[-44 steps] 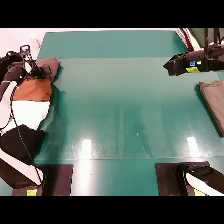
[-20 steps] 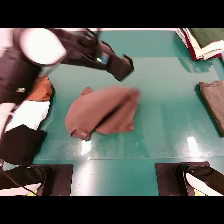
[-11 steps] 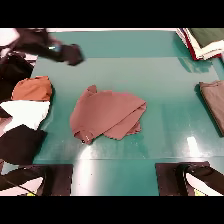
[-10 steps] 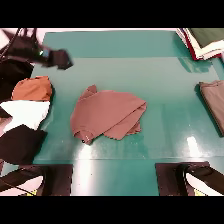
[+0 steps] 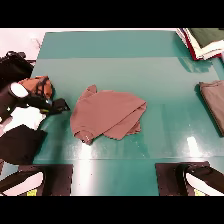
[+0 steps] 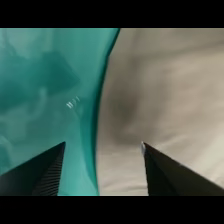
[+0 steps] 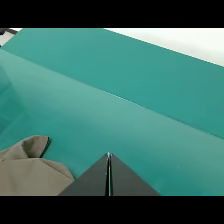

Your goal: Fold the shirts.

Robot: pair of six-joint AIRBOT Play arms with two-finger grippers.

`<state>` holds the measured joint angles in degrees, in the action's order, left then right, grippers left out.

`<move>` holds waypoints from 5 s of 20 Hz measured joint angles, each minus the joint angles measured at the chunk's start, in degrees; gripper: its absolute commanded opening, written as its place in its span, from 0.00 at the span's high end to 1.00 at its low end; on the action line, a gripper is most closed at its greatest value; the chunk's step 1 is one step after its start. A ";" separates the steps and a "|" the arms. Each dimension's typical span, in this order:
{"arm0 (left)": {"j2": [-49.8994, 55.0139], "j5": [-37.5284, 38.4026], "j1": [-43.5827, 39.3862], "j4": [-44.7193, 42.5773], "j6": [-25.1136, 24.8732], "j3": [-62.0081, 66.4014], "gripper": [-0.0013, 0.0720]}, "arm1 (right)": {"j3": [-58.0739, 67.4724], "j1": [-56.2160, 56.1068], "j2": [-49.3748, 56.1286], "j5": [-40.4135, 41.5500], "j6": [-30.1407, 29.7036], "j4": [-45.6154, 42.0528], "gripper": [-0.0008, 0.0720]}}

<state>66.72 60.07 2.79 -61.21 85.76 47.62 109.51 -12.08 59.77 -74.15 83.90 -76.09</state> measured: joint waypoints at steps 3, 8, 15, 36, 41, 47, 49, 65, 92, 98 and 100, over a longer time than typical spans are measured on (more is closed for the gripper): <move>-0.04 -3.23 0.55 7.23 -4.26 -5.79 0.20 | 0.00 0.00 0.26 -0.20 0.00 0.00 0.97; 0.61 -5.38 0.24 12.72 -7.28 -8.55 0.96 | 0.00 0.02 0.37 -1.31 0.02 0.00 0.97; -0.85 -3.87 0.11 13.79 -8.13 2.19 0.95 | -10.82 3.72 -1.44 -9.46 0.02 -0.22 0.96; -1.73 1.20 0.07 8.70 -8.26 12.90 0.95 | -70.20 -8.55 15.69 18.78 -6.86 38.82 0.97; -2.27 1.57 0.63 7.82 -8.26 15.89 0.95 | -66.16 -8.04 13.42 17.97 -4.09 29.75 0.97; -7.89 2.62 3.28 7.30 -8.26 33.51 0.95 | -53.05 5.55 -2.84 6.80 1.09 7.50 0.97; -10.75 2.97 3.63 7.45 -8.26 40.22 0.95 | -46.53 11.23 -8.26 3.87 1.11 3.78 0.97; -20.06 7.23 4.00 7.43 -7.72 63.80 0.95 | -7.04 26.03 -9.64 -12.83 0.44 -1.73 0.97; -4.74 5.16 3.13 2.38 -2.03 -4.59 0.17 | -32.04 22.71 11.45 -8.98 -1.75 4.39 0.46; -7.85 -4.31 -5.35 9.25 -2.62 -16.90 0.35 | -37.24 22.84 6.40 -7.28 -2.01 5.68 0.46; -8.00 -6.91 -7.80 9.68 -1.36 -17.97 0.90 | -37.68 23.56 5.35 -7.30 -2.16 5.84 0.46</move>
<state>58.72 53.17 -5.02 -51.53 84.40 29.65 71.83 11.49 65.12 -81.45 81.73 -70.26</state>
